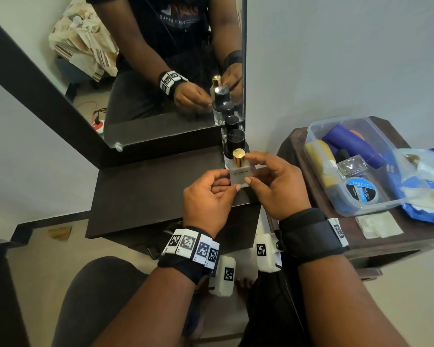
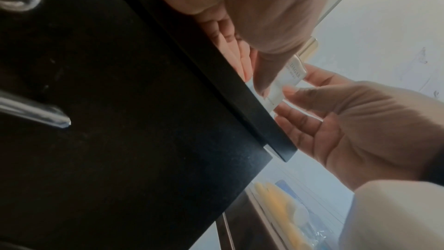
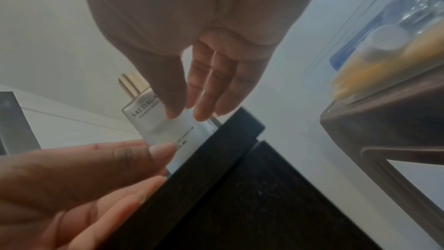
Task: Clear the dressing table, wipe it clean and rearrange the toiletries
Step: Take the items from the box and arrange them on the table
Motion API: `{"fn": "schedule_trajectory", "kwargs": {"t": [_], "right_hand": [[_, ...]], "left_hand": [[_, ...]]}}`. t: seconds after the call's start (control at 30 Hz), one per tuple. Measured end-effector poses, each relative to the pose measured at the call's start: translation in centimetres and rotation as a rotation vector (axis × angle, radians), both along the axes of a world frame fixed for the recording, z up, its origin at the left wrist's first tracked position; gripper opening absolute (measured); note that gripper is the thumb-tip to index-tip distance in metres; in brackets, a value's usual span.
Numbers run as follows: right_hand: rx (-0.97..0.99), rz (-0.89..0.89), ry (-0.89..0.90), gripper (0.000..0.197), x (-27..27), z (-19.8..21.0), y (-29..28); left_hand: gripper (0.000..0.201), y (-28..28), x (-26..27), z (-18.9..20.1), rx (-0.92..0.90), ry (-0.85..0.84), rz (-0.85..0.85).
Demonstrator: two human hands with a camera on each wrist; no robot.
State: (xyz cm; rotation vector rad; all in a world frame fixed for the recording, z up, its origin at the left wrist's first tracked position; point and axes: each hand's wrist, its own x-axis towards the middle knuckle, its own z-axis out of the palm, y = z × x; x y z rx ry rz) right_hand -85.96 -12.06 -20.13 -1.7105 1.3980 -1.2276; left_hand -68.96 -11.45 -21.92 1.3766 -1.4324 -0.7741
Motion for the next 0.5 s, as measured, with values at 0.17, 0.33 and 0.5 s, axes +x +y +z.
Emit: {"fn": "schedule_trajectory", "kwargs": {"t": [0.17,0.33,0.5], "right_hand": [[0.088,-0.037,-0.026,0.052,0.2,-0.2,-0.2],[0.051,-0.186,-0.069,0.038,-1.3,1.2,0.1],[0.174,-0.597,0.089,0.02,-8.7,4.1,-1.0]], "left_hand": [[0.037,-0.1,-0.1,0.0,0.02,0.031,0.022],[0.046,0.3,0.2,-0.4,0.006,0.018,0.045],[0.037,0.2,1.0,0.2,0.092,0.049,-0.019]]}}
